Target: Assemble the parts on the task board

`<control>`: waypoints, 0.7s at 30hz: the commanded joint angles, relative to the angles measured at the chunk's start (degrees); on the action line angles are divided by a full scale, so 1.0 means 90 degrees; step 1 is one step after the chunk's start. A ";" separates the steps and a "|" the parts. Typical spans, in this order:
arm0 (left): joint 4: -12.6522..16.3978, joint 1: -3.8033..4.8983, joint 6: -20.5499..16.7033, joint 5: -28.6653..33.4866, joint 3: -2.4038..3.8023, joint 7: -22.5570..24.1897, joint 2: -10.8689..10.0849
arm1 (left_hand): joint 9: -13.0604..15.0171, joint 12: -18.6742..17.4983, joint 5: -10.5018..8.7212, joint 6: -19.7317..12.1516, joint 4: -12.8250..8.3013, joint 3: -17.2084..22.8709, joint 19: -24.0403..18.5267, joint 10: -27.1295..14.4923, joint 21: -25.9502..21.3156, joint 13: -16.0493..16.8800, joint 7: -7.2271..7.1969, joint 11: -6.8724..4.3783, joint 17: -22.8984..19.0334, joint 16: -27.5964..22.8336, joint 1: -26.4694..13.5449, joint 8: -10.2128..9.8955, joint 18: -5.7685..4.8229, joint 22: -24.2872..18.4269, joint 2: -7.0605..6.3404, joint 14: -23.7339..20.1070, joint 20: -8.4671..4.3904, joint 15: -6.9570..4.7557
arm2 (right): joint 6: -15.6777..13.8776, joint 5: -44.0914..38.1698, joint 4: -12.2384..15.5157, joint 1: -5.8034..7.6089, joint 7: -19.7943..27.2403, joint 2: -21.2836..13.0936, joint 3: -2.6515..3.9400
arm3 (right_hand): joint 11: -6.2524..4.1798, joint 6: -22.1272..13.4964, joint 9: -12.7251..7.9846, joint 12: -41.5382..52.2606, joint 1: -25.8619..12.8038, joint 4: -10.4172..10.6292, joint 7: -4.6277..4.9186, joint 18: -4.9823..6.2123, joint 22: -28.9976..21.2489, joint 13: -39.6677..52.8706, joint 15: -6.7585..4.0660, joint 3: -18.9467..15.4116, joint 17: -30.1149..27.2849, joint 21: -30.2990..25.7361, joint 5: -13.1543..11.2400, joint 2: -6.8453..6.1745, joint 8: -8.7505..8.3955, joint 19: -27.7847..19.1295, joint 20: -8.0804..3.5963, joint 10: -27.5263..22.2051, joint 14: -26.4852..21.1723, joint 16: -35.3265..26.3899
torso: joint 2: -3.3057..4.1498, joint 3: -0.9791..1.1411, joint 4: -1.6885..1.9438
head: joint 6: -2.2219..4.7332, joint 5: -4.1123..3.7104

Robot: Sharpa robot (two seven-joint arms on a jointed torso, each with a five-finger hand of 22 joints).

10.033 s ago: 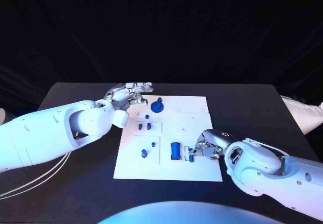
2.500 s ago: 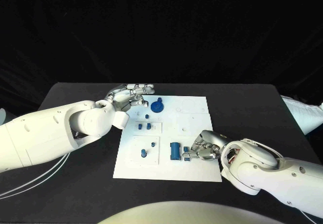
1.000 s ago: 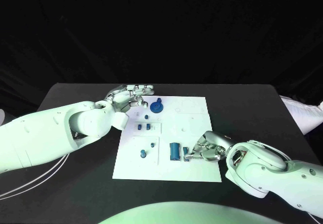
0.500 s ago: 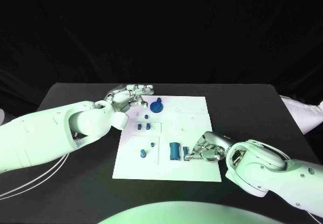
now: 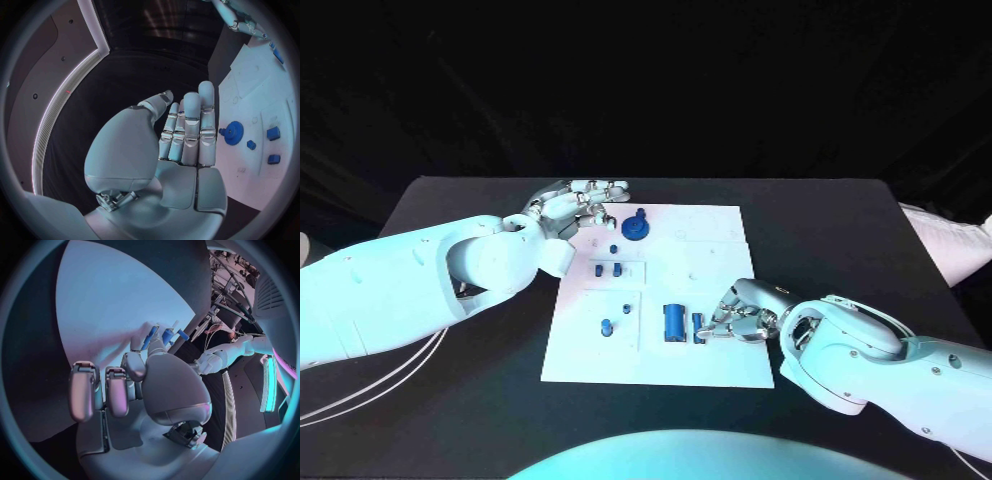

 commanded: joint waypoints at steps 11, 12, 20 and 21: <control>0.0003 0.0000 0.0089 -0.0026 0.0003 0.0037 0.0013 | 0.0000 0.0054 -0.0030 -0.0042 -0.0010 -0.0046 -0.0018 -0.0056 -0.0032 -0.0007 0.0023 -0.0010 -0.0020 0.0034 -0.0009 0.0034 0.0071 -0.0011 0.0078 -0.0045 0.0036 -0.0015 | -0.0302 -0.0089 0.0058 -0.0013 0.0118 -0.0014 -0.0009 | 0.0011 -0.0022 -0.0019 -0.0021 -0.0139 0.0110 0.0065 -0.0068 0.0320 -0.0010 0.0006 -0.0148 0.1315 0.0016 0.0016 0.0011 -0.0038 0.0133 -0.0028 0.0037 0.0600 0.0006 | -0.0003 0.0007 0.0000 | 0.0042 -0.0006; 0.0002 0.0000 0.0089 -0.0026 0.0003 0.0037 0.0013 | 0.0000 0.0054 -0.0030 -0.0042 -0.0010 -0.0046 -0.0018 -0.0056 -0.0032 -0.0007 0.0023 -0.0010 -0.0020 0.0034 -0.0009 0.0034 0.0071 -0.0011 0.0078 -0.0045 0.0036 -0.0015 | -0.0339 -0.0074 0.0066 -0.0013 0.0155 -0.0020 -0.0009 | 0.0012 -0.0027 -0.0020 -0.0035 -0.0186 0.0144 0.0065 -0.0066 0.0311 -0.0016 0.0008 -0.0184 0.1308 0.0009 0.0064 0.0002 -0.0041 0.0130 -0.0027 0.0033 0.0598 0.0001 | -0.0003 0.0006 0.0000 | 0.0042 -0.0006; -0.0038 -0.0028 0.0098 -0.0026 0.0002 0.0052 0.0023 | 0.0000 0.0059 -0.0033 -0.0046 -0.0008 -0.0054 -0.0018 -0.0061 -0.0034 -0.0007 0.0025 -0.0007 -0.0025 0.0036 -0.0016 0.0035 0.0071 -0.0012 0.0076 -0.0047 0.0037 -0.0013 | -0.0989 0.1142 0.0041 0.0143 0.1283 -0.0205 0.0050 | 0.0089 -0.0294 -0.0074 -0.0595 -0.0305 0.0336 0.0154 0.0009 -0.0028 -0.0305 0.0061 -0.0377 0.1045 -0.0253 0.0222 -0.0098 -0.0194 -0.0013 0.0013 -0.0173 0.0537 -0.0197 | -0.0031 -0.0008 -0.0017 | 0.0100 -0.0034; -0.0047 -0.0037 0.0099 -0.0026 0.0002 0.0056 0.0026 | 0.0000 0.0059 -0.0033 -0.0046 -0.0008 -0.0054 -0.0018 -0.0061 -0.0034 -0.0007 0.0025 -0.0007 -0.0025 0.0036 -0.0016 0.0035 0.0071 -0.0012 0.0076 -0.0047 0.0037 -0.0013 | -0.1022 0.1355 0.0004 0.0200 0.1436 -0.0225 0.0054 | 0.0099 -0.0322 -0.0080 -0.0637 -0.0267 0.0323 0.0167 0.0016 -0.0059 -0.0327 0.0071 -0.0373 0.1035 -0.0279 0.0236 -0.0090 -0.0212 -0.0026 0.0020 -0.0193 0.0534 -0.0206 | -0.0043 -0.0011 -0.0019 | 0.0115 -0.0041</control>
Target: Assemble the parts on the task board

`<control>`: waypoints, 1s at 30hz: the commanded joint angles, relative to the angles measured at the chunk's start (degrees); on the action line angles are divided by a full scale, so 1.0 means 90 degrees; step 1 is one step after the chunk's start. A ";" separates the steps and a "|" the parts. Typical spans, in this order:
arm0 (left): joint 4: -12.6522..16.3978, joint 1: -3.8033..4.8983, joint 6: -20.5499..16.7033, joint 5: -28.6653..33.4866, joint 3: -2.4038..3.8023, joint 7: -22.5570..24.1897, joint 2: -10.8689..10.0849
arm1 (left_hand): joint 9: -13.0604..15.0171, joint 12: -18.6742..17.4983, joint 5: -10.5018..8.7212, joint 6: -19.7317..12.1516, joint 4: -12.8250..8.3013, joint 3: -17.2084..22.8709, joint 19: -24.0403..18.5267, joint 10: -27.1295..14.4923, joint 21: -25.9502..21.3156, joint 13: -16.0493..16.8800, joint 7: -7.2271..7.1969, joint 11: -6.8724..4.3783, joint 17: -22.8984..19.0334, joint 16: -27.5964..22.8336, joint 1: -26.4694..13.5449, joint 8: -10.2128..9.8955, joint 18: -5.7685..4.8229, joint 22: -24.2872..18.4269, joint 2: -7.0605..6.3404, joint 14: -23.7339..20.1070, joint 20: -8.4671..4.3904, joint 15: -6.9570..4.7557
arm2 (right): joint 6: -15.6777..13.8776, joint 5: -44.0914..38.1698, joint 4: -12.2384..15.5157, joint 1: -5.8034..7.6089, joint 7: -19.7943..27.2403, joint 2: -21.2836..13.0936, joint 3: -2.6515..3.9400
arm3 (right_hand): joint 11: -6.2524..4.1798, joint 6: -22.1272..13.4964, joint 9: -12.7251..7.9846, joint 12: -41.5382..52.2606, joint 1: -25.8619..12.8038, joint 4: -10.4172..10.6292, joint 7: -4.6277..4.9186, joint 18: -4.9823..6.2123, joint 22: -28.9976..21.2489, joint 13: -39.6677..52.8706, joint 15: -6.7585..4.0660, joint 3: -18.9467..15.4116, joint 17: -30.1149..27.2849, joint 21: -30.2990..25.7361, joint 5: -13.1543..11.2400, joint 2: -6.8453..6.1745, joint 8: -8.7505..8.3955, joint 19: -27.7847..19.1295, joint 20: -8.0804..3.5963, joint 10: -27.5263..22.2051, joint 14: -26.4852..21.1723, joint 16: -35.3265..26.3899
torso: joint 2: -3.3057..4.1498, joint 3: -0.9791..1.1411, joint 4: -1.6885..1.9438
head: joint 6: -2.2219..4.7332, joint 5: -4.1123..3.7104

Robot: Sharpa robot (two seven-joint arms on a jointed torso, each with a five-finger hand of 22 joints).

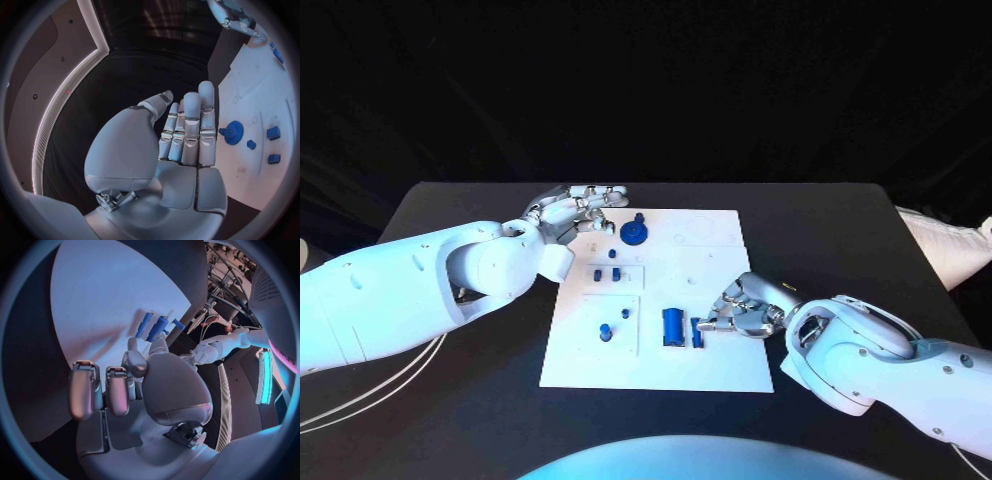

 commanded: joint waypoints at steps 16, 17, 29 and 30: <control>-0.0338 -0.0212 -0.0049 0.0294 0.0003 0.0322 0.0141 | 0.0006 0.0206 -0.0147 -0.0023 0.0154 -0.0527 -0.0533 -0.0092 -0.0514 0.0007 -0.0065 0.0002 -0.0356 -0.0424 -0.0251 0.0108 0.0069 -0.0273 -0.0005 -0.0708 0.0109 0.0045 | -0.1309 0.5032 -0.1274 0.0756 0.3481 0.0150 0.0033 | 0.0247 -0.0734 -0.0260 -0.3015 0.1124 -0.0681 0.0305 0.0474 -0.2334 -0.1897 0.0242 0.0142 -0.0993 -0.2048 0.0429 0.0330 -0.0274 -0.0991 0.0189 -0.1249 -0.0048 -0.1907 | -0.0276 -0.0070 -0.0090 | 0.0149 -0.0067; -0.0381 -0.0218 -0.0081 0.0323 0.0003 0.0361 0.0160 | 0.0002 0.0227 -0.0145 -0.0034 0.0159 -0.0582 -0.0689 -0.0105 -0.0668 0.0003 -0.0079 -0.0001 -0.0483 -0.0638 -0.0234 0.0109 0.0066 -0.0367 0.0020 -0.0862 0.0125 0.0055 | -0.1290 0.5299 -0.1380 0.0777 0.3660 0.0198 0.0033 | 0.0293 -0.0839 -0.0312 -0.3285 0.1233 -0.0728 0.0348 0.0629 -0.3209 -0.2141 0.0289 0.0161 -0.1715 -0.2857 0.0394 0.0376 -0.0255 -0.1405 0.0225 -0.1416 -0.0325 -0.2665 | -0.0316 -0.0080 -0.0110 | 0.0164 -0.0068; -0.1085 -0.0301 -0.0801 0.0419 0.0004 0.1199 0.0547 | -0.0013 -0.0220 -0.0104 0.0046 0.0196 -0.0572 -0.2713 0.0012 -0.2896 -0.0042 -0.0041 0.0176 -0.2139 -0.4221 0.0078 -0.0039 0.0070 -0.2051 0.0197 -0.1616 0.0786 0.0614 | -0.0406 0.7760 -0.2982 0.0983 0.5262 0.1037 0.0044 | 0.0898 -0.1233 -0.1215 -0.5569 0.1928 -0.1001 0.0686 0.0786 -0.6535 -0.6004 0.1107 0.0058 -0.6012 -0.7143 0.0148 0.0761 -0.0271 -0.2833 0.1108 -0.1928 -0.2352 -0.8421 | -0.0561 -0.0092 -0.0184 | 0.0556 -0.0128; -0.1114 -0.0312 -0.0899 0.0416 0.0004 0.1264 0.0575 | -0.0013 -0.0288 -0.0102 0.0048 0.0200 -0.0563 -0.2743 0.0016 -0.2985 -0.0043 -0.0042 0.0188 -0.2220 -0.4406 0.0084 -0.0065 0.0093 -0.2163 0.0198 -0.1599 0.0839 0.0637 | -0.0348 0.7801 -0.3064 0.0987 0.5318 0.1090 0.0046 | 0.0934 -0.1193 -0.1386 -0.5553 0.1918 -0.1095 0.0702 0.0789 -0.6830 -0.6467 0.1061 0.0038 -0.6402 -0.7461 0.0157 0.0836 -0.0286 -0.2670 0.1159 -0.1820 -0.2139 -0.8706 | -0.0572 -0.0088 -0.0179 | 0.0578 -0.0128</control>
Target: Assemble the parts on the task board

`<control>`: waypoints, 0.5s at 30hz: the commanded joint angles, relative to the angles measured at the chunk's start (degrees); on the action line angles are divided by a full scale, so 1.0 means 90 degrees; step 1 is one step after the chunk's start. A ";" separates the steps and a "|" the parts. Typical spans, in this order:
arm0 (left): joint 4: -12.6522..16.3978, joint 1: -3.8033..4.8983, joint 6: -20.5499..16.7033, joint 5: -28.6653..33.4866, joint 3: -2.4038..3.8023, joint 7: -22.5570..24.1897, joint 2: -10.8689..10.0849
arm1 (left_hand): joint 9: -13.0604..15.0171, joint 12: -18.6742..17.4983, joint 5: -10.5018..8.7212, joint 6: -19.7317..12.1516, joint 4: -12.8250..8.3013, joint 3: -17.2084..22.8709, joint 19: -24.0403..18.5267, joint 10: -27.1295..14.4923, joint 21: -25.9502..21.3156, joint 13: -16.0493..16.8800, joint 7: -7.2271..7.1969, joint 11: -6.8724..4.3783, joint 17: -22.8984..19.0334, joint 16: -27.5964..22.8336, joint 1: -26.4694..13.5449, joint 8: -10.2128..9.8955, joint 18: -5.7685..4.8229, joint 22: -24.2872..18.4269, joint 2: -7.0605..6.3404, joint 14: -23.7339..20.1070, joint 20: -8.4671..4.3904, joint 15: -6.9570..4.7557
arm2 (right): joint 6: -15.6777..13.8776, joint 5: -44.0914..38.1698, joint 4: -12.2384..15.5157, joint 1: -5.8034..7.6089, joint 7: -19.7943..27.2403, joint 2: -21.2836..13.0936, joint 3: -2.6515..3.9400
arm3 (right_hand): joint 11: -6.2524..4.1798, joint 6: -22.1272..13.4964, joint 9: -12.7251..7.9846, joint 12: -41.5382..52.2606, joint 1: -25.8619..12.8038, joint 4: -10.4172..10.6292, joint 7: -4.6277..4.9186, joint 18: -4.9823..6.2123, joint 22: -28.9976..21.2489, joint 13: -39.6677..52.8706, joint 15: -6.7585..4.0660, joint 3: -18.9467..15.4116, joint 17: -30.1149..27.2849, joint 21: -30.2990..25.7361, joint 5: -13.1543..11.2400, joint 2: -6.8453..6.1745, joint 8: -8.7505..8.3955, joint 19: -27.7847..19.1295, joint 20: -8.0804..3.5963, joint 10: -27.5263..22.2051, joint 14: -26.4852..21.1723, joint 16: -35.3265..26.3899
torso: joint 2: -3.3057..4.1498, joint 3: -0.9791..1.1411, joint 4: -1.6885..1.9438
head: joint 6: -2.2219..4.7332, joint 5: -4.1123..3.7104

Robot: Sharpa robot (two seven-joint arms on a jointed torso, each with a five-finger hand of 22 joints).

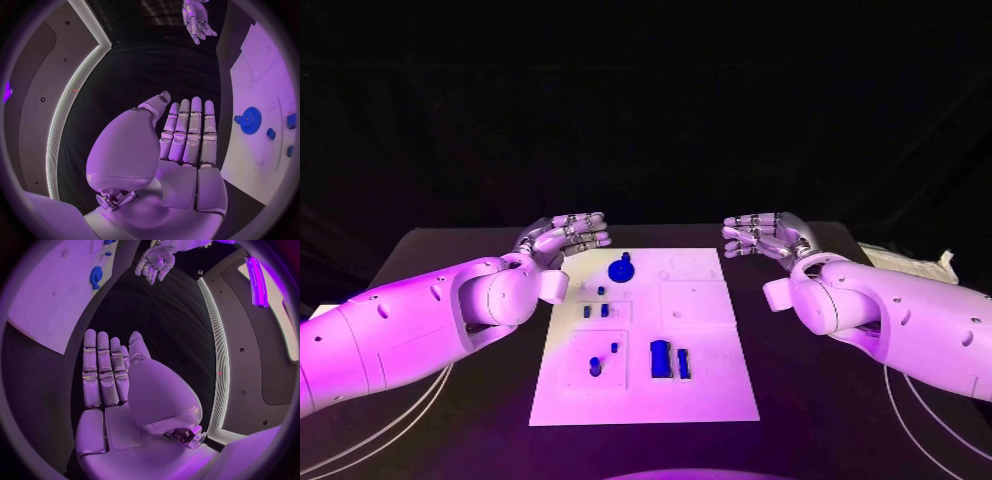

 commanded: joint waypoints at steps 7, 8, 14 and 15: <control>-0.0133 -0.0072 -0.0429 0.0028 0.0000 0.0371 0.0129 | -0.0426 -0.0880 -0.0253 -0.1986 -0.0178 -0.0641 -0.1572 -0.2042 -0.0978 -0.0399 -0.0351 -0.0222 -0.0903 -0.1304 -0.2614 -0.0496 -0.0326 -0.1318 0.0207 -0.1744 -0.0368 -0.0163 | 0.0300 0.0666 -0.0400 0.0021 0.0545 0.0271 0.0009 | -0.0237 -0.1789 -0.0707 -0.0437 -0.3007 -0.0768 -0.0312 -0.0340 -0.1072 -0.1414 -0.0497 0.0421 -0.1453 -0.1057 -0.0294 -0.0109 -0.0407 -0.1589 -0.0334 -0.1978 -0.1791 -0.1298 | -0.0093 0.0024 0.0008 | 0.0134 0.0004; -0.0130 -0.0073 -0.0435 0.0025 0.0000 0.0372 0.0129 | -0.0426 -0.0880 -0.0253 -0.1999 -0.0178 -0.0642 -0.1576 -0.2060 -0.0978 -0.0399 -0.0357 -0.0213 -0.0903 -0.1349 -0.2624 -0.0496 -0.0326 -0.1359 0.0211 -0.1750 -0.0359 -0.0161 | 0.0293 0.0671 -0.0395 0.0021 0.0548 0.0271 0.0008 | -0.0241 -0.1782 -0.0736 -0.0437 -0.3056 -0.0768 -0.0325 -0.0339 -0.1106 -0.1477 -0.0497 0.0428 -0.1508 -0.1081 -0.0302 -0.0066 -0.0407 -0.1552 -0.0348 -0.1984 -0.1748 -0.1298 | -0.0094 0.0024 0.0009 | 0.0137 0.0004; 0.0038 -0.0116 -0.0796 -0.0117 0.0027 0.0449 0.0120 | -0.0426 -0.0880 -0.0372 -0.3006 -0.0178 -0.0969 -0.2325 -0.3123 -0.0978 -0.0399 -0.0525 -0.0348 -0.0903 -0.1591 -0.3947 -0.0496 -0.0399 -0.1762 0.0724 -0.2675 -0.0601 -0.0290 | -0.0073 0.0919 -0.0132 0.0030 0.0741 0.0278 -0.0047 | -0.0803 -0.2670 -0.1304 -0.0437 -0.4475 -0.0768 -0.0479 -0.0445 -0.1277 -0.1935 -0.0497 0.0647 -0.1720 -0.1232 -0.0450 -0.0184 -0.0407 -0.2533 -0.0534 -0.3016 -0.2792 -0.1298 | -0.0145 0.0057 0.0061 | 0.0320 0.0000; 0.0089 -0.0129 -0.0905 -0.0160 0.0036 0.0472 0.0117 | -0.0426 -0.0880 -0.0386 -0.3111 -0.0178 -0.1006 -0.2405 -0.3233 -0.0978 -0.0399 -0.0544 -0.0363 -0.0903 -0.1614 -0.4089 -0.0496 -0.0399 -0.1803 0.0724 -0.2774 -0.0626 -0.0305 | -0.0179 0.0991 -0.0056 0.0032 0.0797 0.0280 -0.0063 | -0.0803 -0.2823 -0.1304 -0.0437 -0.4714 -0.0768 -0.0505 -0.0445 -0.1303 -0.1935 -0.0497 0.0688 -0.1752 -0.1255 -0.0474 -0.0209 -0.0407 -0.2705 -0.0562 -0.3195 -0.2975 -0.1298 | -0.0160 0.0066 0.0075 | 0.0373 -0.0001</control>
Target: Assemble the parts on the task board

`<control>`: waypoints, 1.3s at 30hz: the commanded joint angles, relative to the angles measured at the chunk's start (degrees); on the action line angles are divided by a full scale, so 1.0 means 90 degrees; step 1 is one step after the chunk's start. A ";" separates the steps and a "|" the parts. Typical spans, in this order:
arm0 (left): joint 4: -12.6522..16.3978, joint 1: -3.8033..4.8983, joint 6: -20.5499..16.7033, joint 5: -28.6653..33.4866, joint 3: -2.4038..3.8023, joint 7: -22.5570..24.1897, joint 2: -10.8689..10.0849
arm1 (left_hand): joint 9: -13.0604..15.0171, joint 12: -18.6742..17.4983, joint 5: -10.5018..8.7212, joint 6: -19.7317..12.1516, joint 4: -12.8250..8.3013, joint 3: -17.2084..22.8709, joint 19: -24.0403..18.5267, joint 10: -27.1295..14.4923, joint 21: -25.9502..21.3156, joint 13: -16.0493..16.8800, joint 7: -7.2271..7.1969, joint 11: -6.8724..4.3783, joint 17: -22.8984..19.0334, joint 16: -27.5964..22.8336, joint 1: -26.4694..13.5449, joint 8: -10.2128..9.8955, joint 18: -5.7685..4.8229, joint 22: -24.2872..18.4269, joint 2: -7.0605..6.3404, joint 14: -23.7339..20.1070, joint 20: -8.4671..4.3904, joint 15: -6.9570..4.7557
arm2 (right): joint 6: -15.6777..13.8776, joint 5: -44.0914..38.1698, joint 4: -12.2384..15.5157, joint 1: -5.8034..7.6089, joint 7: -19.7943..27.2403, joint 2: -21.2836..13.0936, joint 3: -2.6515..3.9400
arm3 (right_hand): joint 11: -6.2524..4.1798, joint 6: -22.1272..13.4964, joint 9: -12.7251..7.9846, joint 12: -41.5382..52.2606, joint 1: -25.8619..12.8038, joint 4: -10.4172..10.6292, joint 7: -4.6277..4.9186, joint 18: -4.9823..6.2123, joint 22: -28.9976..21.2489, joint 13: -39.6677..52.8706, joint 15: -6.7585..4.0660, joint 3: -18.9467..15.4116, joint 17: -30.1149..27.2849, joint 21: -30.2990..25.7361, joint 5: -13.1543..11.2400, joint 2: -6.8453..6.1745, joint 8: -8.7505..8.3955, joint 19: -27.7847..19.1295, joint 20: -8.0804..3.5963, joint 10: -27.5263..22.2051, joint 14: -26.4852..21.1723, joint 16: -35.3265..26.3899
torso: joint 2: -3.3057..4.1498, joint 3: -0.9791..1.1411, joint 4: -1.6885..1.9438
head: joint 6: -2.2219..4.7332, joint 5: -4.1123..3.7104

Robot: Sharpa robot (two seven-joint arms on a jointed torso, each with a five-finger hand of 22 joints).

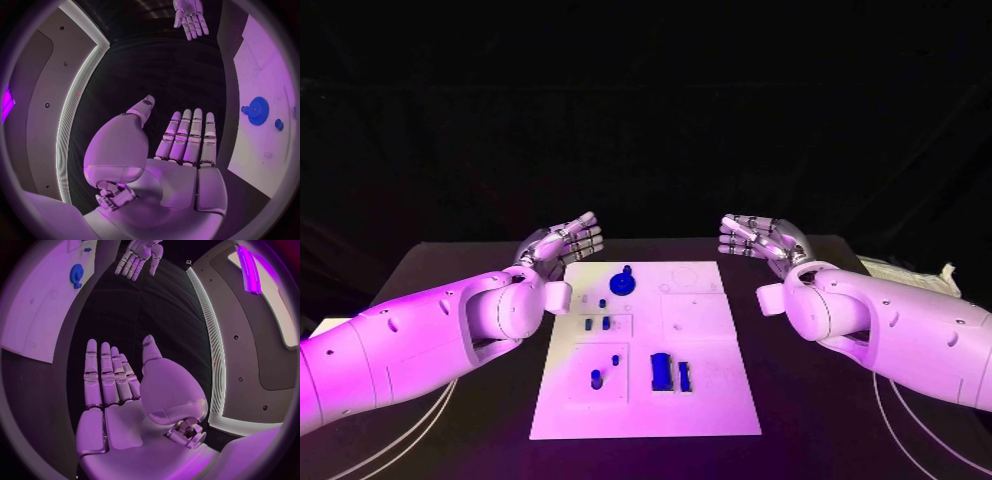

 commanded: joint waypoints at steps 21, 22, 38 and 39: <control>0.1250 -0.0313 -0.2802 -0.1134 0.0204 0.0616 -0.0059 | -0.0134 -0.0159 -0.0647 -0.3475 -0.0067 -0.1134 -0.2586 -0.3668 -0.0183 -0.0127 -0.0882 -0.0734 -0.0168 -0.1101 -0.4618 -0.0133 -0.0984 -0.1351 0.0418 -0.3244 -0.1239 -0.0666 | -0.1814 0.1216 0.1202 0.0044 0.0985 0.0051 -0.0235 | -0.0582 -0.3319 -0.0551 -0.0131 -0.5202 -0.0115 -0.0824 -0.0980 -0.0806 -0.0227 -0.0163 0.1201 -0.0968 -0.0750 -0.0715 -0.0746 -0.0130 -0.3743 -0.0892 -0.3843 -0.3985 -0.0160 | -0.0209 0.0130 0.0213 | 0.0718 -0.0015; 0.1250 -0.0313 -0.2802 -0.1134 0.0204 0.0616 -0.0059 | -0.0134 -0.0159 -0.0647 -0.3536 -0.0067 -0.1152 -0.2626 -0.3725 -0.0183 -0.0127 -0.0882 -0.0734 -0.0168 -0.1101 -0.4695 -0.0133 -0.0984 -0.1372 0.0418 -0.3298 -0.1239 -0.0666 | -0.1814 0.1216 0.1202 0.0044 0.0985 0.0051 -0.0235 | -0.0582 -0.3373 -0.0551 -0.0131 -0.5289 -0.0115 -0.0824 -0.0980 -0.0806 -0.0227 -0.0163 0.1201 -0.0968 -0.0750 -0.0715 -0.0746 -0.0130 -0.3807 -0.0892 -0.3910 -0.4052 -0.0160 | -0.0209 0.0130 0.0213 | 0.0718 -0.0015; 0.1250 -0.0313 -0.2802 -0.1134 0.0204 0.0616 -0.0059 | -0.0134 -0.0159 -0.0647 -0.4230 -0.0067 -0.1629 -0.3132 -0.4458 -0.0183 -0.0127 -0.0882 -0.0734 -0.0168 -0.1101 -0.5614 -0.0133 -0.0984 -0.1923 0.0418 -0.3943 -0.1239 -0.0666 | -0.1814 0.1216 0.1202 0.0044 0.0985 0.0051 -0.0235 | -0.0582 -0.4030 -0.0551 -0.0131 -0.6318 -0.0115 -0.0824 -0.0980 -0.0806 -0.0227 -0.0163 0.1201 -0.0968 -0.0750 -0.0715 -0.0746 -0.0130 -0.4545 -0.0892 -0.4668 -0.4837 -0.0160 | -0.0209 0.0130 0.0213 | 0.0718 -0.0015; 0.1250 -0.0313 -0.2802 -0.1134 0.0204 0.0616 -0.0059 | -0.0134 -0.0159 -0.0647 -0.4250 -0.0067 -0.1629 -0.3148 -0.4480 -0.0183 -0.0127 -0.0882 -0.0734 -0.0168 -0.1101 -0.5642 -0.0133 -0.0984 -0.1923 0.0418 -0.3965 -0.1239 -0.0666 | -0.1814 0.1216 0.1202 0.0044 0.0985 0.0051 -0.0235 | -0.0582 -0.4059 -0.0551 -0.0131 -0.6361 -0.0115 -0.0824 -0.0980 -0.0806 -0.0227 -0.0163 0.1201 -0.0968 -0.0750 -0.0715 -0.0746 -0.0130 -0.4582 -0.0892 -0.4700 -0.4870 -0.0160 | -0.0209 0.0130 0.0213 | 0.0718 -0.0015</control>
